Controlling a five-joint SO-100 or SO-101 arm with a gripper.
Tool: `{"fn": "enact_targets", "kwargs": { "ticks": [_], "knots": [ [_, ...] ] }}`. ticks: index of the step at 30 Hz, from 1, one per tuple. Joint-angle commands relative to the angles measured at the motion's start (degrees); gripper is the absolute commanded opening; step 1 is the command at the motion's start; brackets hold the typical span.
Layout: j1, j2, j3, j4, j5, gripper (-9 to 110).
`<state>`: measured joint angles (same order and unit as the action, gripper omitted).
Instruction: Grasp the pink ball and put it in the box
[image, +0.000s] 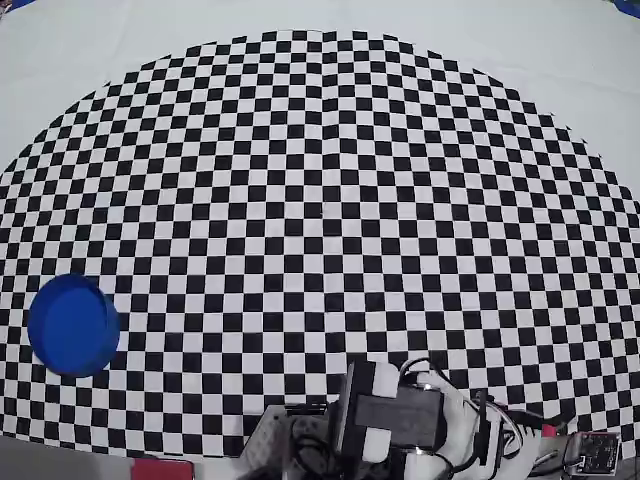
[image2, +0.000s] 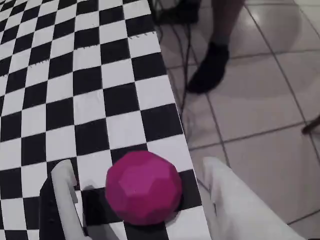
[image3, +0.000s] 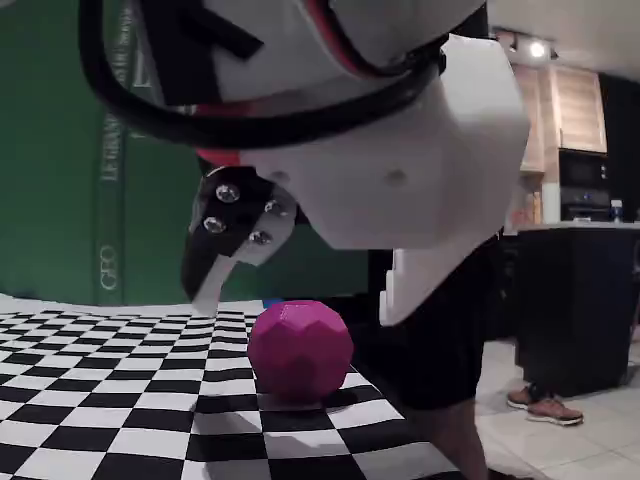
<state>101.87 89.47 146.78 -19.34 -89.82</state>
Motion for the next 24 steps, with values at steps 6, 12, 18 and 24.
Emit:
{"fn": "enact_targets", "kwargs": {
  "ticks": [6, 12, 18, 24],
  "knots": [
    [0.0, -2.7, -5.5, -1.9, -0.6, 30],
    [0.0, -4.1, -6.9, -1.9, -0.6, 30],
    [0.0, -4.9, -7.4, -1.9, -0.6, 30],
    [0.0, -6.4, -8.5, -2.1, -0.6, 30]
  ]
}}
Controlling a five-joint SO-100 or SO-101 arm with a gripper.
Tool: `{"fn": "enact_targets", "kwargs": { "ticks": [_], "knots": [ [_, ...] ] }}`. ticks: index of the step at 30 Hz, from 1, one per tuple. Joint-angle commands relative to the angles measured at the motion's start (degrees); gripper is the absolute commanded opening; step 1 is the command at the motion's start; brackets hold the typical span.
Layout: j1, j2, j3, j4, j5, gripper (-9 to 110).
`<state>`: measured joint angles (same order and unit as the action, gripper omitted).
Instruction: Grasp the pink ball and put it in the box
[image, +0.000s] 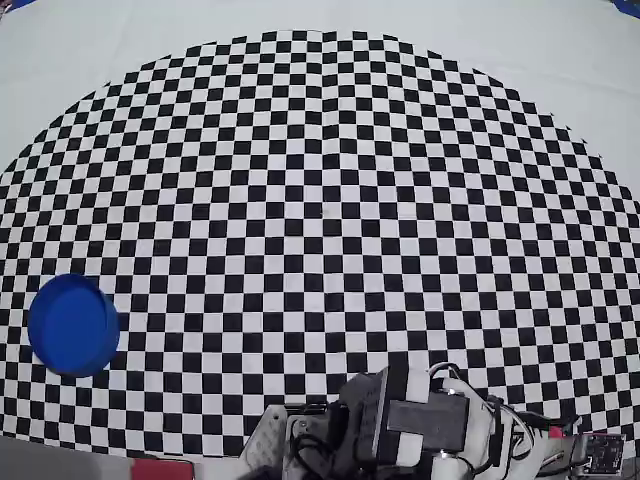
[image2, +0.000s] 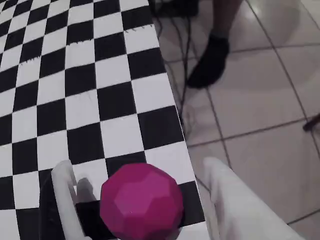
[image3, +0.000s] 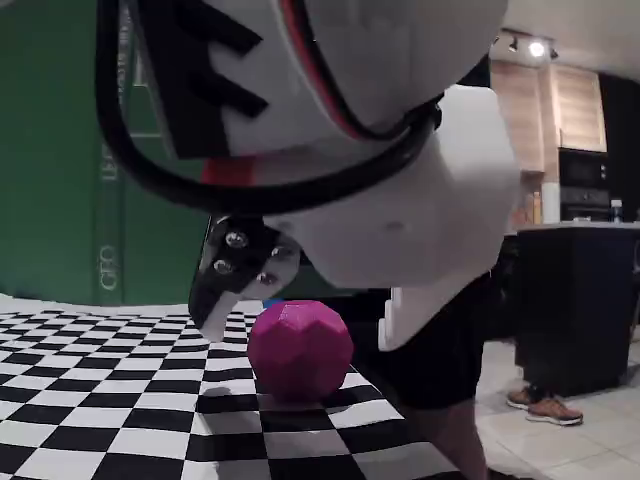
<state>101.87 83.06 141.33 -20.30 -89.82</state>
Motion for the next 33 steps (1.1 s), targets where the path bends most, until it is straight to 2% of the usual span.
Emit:
{"fn": "enact_targets", "kwargs": {
  "ticks": [1, 33],
  "knots": [
    [0.0, -0.3, -3.3, -1.2, -0.6, 29],
    [-1.2, -1.8, -3.0, -1.3, -0.6, 29]
  ]
}}
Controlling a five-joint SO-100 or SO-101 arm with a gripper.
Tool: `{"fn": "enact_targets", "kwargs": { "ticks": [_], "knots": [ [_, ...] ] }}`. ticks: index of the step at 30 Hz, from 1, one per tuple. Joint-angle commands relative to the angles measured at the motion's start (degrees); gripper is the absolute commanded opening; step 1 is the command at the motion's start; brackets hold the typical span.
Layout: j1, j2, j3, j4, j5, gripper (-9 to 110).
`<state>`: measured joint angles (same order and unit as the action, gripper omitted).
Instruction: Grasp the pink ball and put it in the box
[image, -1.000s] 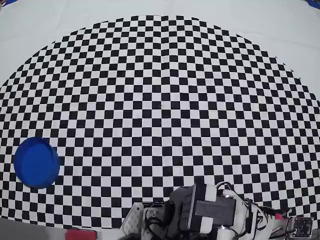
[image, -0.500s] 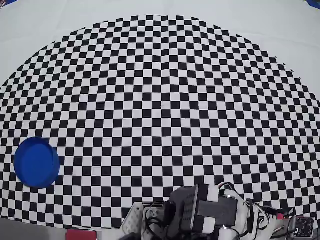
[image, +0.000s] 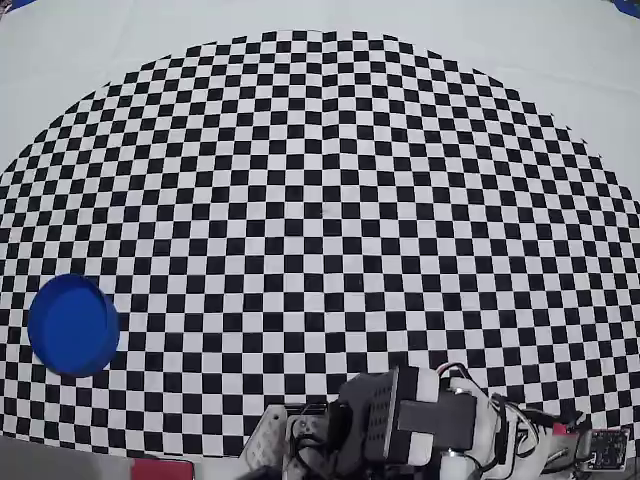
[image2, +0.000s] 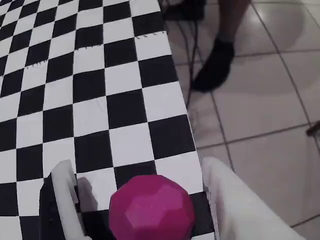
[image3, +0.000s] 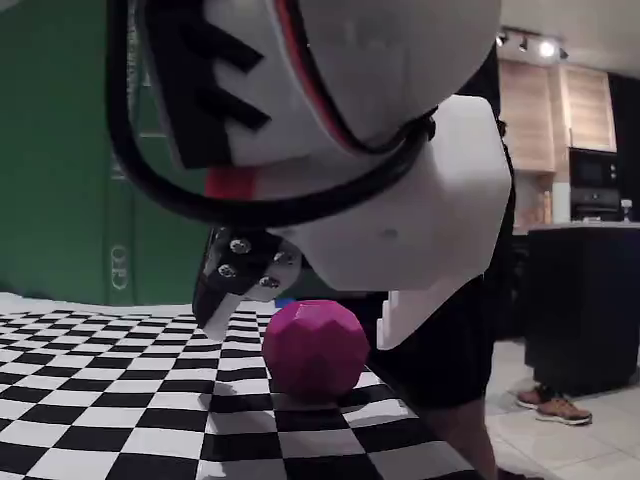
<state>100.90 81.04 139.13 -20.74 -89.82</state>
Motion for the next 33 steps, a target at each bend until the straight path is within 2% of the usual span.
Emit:
{"fn": "enact_targets", "kwargs": {
  "ticks": [1, 33],
  "knots": [
    [-0.3, 0.3, -0.6, -0.9, -0.6, 29],
    [0.4, 3.5, 4.7, -1.8, -0.6, 30]
  ]
}}
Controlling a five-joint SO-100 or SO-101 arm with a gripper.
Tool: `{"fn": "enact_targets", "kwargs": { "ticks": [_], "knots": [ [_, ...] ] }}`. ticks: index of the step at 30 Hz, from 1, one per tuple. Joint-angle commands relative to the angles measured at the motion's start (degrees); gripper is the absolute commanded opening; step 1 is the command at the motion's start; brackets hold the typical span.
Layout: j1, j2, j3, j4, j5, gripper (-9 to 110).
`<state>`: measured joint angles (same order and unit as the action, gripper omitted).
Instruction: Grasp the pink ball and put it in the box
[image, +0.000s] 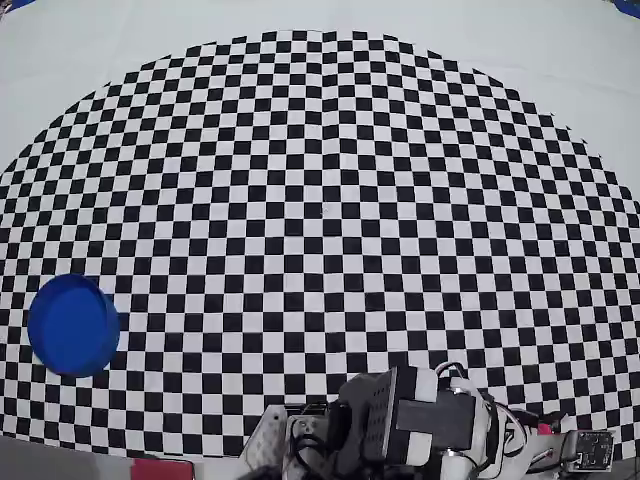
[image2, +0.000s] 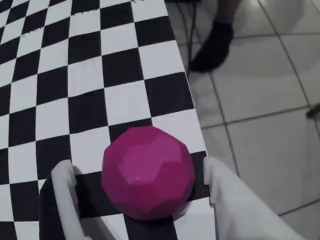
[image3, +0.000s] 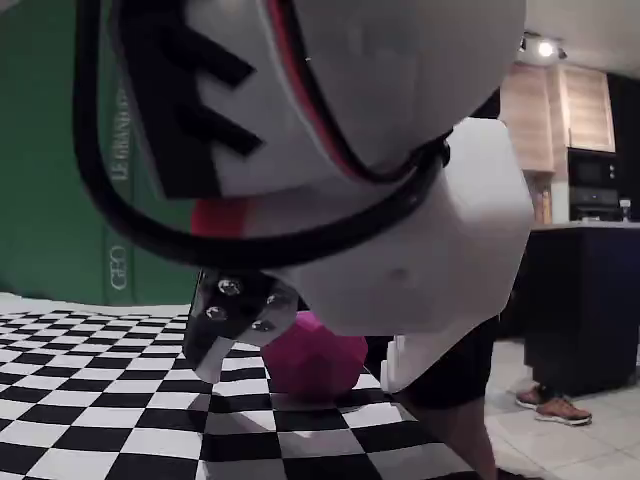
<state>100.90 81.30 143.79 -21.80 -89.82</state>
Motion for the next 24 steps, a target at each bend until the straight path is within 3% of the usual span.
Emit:
{"fn": "enact_targets", "kwargs": {
  "ticks": [1, 24],
  "knots": [
    [0.4, 3.3, 0.0, -0.8, -0.6, 30],
    [-0.4, 3.5, -1.2, -0.9, -0.6, 29]
  ]
}}
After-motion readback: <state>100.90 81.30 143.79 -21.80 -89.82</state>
